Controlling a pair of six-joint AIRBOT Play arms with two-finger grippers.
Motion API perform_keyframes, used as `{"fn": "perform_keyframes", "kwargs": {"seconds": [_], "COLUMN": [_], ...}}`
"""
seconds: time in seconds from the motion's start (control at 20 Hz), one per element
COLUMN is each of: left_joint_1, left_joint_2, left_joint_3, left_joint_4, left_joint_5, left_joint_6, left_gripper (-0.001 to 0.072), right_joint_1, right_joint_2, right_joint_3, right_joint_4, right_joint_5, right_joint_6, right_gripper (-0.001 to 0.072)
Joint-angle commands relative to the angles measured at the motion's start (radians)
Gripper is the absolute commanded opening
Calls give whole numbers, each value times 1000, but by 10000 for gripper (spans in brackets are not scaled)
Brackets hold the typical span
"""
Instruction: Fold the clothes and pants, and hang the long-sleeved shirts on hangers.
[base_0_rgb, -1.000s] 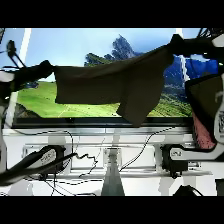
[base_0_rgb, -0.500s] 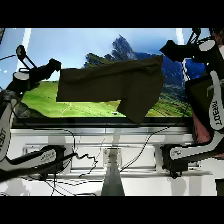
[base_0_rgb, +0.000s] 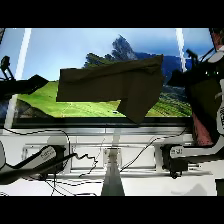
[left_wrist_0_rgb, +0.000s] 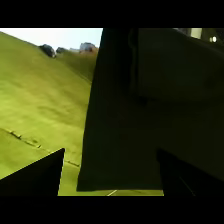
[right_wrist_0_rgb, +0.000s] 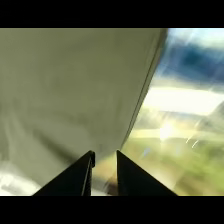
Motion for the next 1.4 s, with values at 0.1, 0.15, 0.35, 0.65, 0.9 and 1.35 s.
{"fn": "perform_keyframes", "kwargs": {"seconds": [0.1,0.15,0.35,0.65,0.9,1.35], "left_joint_1": [80,79,79,79,79,80], "left_joint_2": [5,4,2,2,2,-51], "left_joint_3": [0,0,0,0,0,-2], "left_joint_4": [34,33,33,33,53,252], "left_joint_5": [-113,-118,-120,-114,-131,-285], "left_joint_6": [3,3,3,3,3,-72], "left_gripper": [636,636,636,636,636,635], "right_joint_1": [-22,-22,-22,-22,-22,74], "right_joint_2": [154,180,209,209,209,210], "right_joint_3": [-424,-486,-632,-641,-641,-640], "right_joint_4": [190,225,356,365,389,389], "right_joint_5": [-88,-137,-334,-595,-634,-624], "right_joint_6": [-108,-110,-72,-15,-29,-108], "right_gripper": [211,289,384,382,369,293]}}
